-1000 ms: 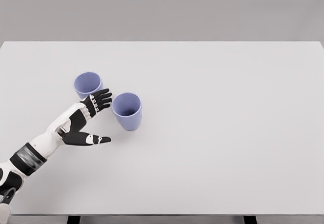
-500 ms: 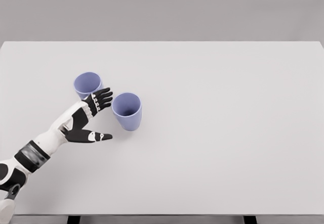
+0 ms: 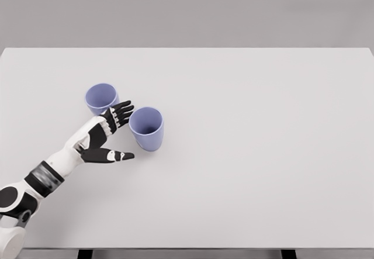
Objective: Place the right cup on the left cup with left arm
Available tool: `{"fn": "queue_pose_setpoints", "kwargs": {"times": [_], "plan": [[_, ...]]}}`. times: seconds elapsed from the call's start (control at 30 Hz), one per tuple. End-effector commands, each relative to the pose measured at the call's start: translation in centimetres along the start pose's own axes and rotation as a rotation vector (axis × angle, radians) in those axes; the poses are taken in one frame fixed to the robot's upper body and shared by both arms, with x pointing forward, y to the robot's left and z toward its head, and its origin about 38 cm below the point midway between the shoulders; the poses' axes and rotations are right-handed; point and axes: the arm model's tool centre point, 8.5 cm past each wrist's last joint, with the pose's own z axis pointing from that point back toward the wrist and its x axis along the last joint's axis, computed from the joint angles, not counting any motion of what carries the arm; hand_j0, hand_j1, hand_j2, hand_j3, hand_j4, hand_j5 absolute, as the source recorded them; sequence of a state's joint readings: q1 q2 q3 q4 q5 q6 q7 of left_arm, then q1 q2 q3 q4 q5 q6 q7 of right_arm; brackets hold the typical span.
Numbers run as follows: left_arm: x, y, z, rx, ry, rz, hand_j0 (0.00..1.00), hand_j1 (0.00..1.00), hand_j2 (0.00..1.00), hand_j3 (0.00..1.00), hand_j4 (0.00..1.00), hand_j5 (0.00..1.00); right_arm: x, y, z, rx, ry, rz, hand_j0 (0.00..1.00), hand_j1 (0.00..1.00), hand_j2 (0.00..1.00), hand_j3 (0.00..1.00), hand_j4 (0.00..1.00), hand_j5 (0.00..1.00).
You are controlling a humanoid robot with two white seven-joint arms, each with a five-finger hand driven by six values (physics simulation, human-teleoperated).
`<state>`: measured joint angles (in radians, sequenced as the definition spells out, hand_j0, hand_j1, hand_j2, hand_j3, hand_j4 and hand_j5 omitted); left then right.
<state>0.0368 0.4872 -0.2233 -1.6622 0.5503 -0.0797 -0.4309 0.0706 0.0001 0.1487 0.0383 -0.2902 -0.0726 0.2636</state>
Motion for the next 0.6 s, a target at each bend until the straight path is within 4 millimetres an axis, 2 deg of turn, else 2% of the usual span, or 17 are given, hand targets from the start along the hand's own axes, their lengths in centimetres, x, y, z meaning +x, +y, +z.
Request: {"fn": "queue_pose_setpoints", "kwargs": {"times": [0.0, 0.57], "plan": [[-0.1, -0.1, -0.1, -0.001, -0.003, 0.009, 1.00, 1.00, 1.00, 1.00, 1.00, 1.00, 0.0, 0.0, 0.0, 0.000, -0.001, 0.001, 1.00, 1.00, 1.00, 1.00, 1.00, 1.00], [-0.6, 0.4, -1.1, 0.016, 0.012, 0.023, 1.00, 1.00, 1.00, 1.00, 1.00, 1.00, 0.0, 0.0, 0.0, 0.000, 0.000, 0.002, 1.00, 1.00, 1.00, 1.00, 1.00, 1.00]]}}
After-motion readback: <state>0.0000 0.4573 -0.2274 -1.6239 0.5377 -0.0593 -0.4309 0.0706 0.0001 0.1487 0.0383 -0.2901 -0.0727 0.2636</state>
